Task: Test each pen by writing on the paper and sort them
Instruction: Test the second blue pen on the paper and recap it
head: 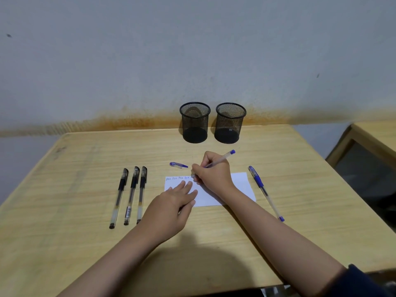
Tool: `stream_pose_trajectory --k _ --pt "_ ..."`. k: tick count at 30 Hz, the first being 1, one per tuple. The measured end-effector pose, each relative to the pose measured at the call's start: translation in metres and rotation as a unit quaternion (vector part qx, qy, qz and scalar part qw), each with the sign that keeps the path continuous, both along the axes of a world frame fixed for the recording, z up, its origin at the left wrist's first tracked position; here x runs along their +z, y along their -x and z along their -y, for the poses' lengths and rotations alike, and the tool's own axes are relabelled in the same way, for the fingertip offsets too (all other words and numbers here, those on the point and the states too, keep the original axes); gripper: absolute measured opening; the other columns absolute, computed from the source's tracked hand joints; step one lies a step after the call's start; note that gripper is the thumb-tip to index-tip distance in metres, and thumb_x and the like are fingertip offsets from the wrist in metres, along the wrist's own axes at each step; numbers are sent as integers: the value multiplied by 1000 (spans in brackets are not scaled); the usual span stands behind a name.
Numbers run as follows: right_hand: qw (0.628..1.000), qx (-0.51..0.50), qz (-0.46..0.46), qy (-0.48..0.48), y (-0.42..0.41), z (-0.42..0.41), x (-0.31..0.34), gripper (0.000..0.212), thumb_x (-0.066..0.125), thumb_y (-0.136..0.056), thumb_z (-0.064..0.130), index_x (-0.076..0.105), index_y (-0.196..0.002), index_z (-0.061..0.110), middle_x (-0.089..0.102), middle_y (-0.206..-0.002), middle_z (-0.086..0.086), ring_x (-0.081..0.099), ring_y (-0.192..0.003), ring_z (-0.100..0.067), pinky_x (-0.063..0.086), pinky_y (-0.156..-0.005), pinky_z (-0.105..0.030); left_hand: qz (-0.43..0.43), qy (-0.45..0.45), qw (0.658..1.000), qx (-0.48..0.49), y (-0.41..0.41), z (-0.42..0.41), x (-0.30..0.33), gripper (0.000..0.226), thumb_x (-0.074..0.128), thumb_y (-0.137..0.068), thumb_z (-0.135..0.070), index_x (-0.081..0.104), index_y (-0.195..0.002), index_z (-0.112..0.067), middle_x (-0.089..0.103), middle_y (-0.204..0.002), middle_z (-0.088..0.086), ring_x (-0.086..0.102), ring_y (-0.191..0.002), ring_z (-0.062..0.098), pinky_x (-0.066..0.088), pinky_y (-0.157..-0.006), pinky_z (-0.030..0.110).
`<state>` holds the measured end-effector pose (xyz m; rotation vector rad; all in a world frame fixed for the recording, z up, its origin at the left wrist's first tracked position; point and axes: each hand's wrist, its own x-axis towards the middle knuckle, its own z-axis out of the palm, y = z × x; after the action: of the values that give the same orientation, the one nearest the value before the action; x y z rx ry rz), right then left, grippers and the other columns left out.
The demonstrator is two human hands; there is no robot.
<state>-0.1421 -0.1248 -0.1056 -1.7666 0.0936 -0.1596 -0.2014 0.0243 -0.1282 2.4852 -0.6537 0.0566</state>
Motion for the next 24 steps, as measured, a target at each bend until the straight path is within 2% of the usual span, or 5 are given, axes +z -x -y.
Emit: stream_pose_trajectory --k 6,9,14,20,24 --pt "1000 4 -6 1 -2 0 1 19 65 -77 -2 49 -69 3 58 -62 -25 61 -46 -16 53 -46 -23 1 -30 1000 0 0 0 0 75 15 -77 -59 48 -133 -24 33 -149 -6 20 -141 7 16 -113 26" --pt "1000 11 -10 7 -1 0 1 19 65 -77 -3 49 -68 4 56 -58 -19 60 -43 -13 52 -44 -20 0 -27 1000 1 0 0 -2 74 16 -77 -59 48 -133 -24 33 -149 -6 20 -141 7 16 -113 26" --pt "1000 -8 -1 -4 -1 0 -1 16 63 -77 -4 49 -70 0 52 -60 -27 59 -46 -21 53 -47 -27 -2 -23 1000 1 -1 0 -2 71 19 -78 -58 49 -133 -24 34 -149 -6 20 -141 7 16 -113 26" --pt "1000 1 -1 17 -1 -1 -1 16 64 -77 -2 50 -70 -1 57 -62 -24 62 -47 -19 55 -50 -29 1 -24 1000 -1 0 0 -1 53 34 -86 -44 49 -133 -23 33 -149 -6 20 -141 6 14 -112 25" --pt "999 -21 2 32 0 -2 -1 21 64 -78 0 47 -67 5 56 -61 -20 64 -53 -28 54 -51 -31 2 -20 1000 -1 0 0 -1 62 25 -84 -54 50 -132 -23 35 -148 -6 21 -141 6 15 -112 24"
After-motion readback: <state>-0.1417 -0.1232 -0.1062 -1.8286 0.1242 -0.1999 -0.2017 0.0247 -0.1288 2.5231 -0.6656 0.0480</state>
